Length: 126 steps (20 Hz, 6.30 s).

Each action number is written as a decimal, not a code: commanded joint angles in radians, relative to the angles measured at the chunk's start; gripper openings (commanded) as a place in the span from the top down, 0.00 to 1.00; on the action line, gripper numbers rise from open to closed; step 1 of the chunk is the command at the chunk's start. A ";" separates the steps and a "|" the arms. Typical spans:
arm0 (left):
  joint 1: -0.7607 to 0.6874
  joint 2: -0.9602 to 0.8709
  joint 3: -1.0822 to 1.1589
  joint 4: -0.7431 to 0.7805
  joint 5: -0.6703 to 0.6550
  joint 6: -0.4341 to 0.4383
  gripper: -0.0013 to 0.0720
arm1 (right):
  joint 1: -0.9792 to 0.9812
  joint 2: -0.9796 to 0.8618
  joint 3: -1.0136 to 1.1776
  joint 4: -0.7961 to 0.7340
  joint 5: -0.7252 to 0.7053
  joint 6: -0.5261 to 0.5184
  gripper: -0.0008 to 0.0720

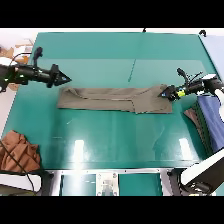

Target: Fold the shirts.

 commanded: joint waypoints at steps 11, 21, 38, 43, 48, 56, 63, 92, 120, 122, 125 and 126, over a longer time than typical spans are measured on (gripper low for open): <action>-0.604 -0.201 0.027 0.115 0.617 0.057 0.94 | 0.060 0.179 0.105 0.002 0.179 0.095 0.96; -0.706 -0.415 0.268 0.112 0.576 -0.057 0.94 | 0.239 0.388 0.448 0.050 0.403 0.265 0.96; -0.157 -0.235 0.693 0.367 -0.240 -0.262 0.94 | 0.645 0.317 0.414 0.062 -0.003 0.349 0.96; 0.047 -0.146 0.670 0.424 -0.273 -0.262 0.94 | 1.000 0.010 0.414 0.156 -0.471 0.328 0.95; 0.087 -0.149 0.627 0.446 -0.278 -0.209 0.94 | 1.074 -0.142 0.434 0.254 -0.613 0.314 0.27; 0.087 -0.149 0.622 0.449 -0.280 -0.201 0.94 | 0.536 0.059 0.435 0.010 -0.019 0.475 0.25; 0.087 -0.149 0.622 0.449 -0.276 -0.201 0.94 | 0.461 0.056 0.048 0.021 -0.172 0.459 0.16; 0.087 -0.149 0.622 0.448 -0.306 -0.201 0.94 | -0.509 0.425 0.460 -0.051 0.281 0.663 0.96; 0.087 -0.146 0.622 0.430 -0.334 -0.183 0.94 | -0.516 0.667 -0.014 -0.779 0.286 0.893 0.17; 0.087 -0.132 0.621 0.431 -0.338 -0.213 0.95 | -0.434 0.669 0.105 -0.612 0.213 0.864 0.77; 0.084 -0.061 0.572 0.434 -0.341 -0.232 0.95 | -0.256 0.684 0.135 -0.490 0.105 0.832 0.96; 0.084 -0.013 0.517 0.438 -0.341 -0.232 0.95 | -0.183 0.684 0.130 -0.491 0.098 0.808 0.96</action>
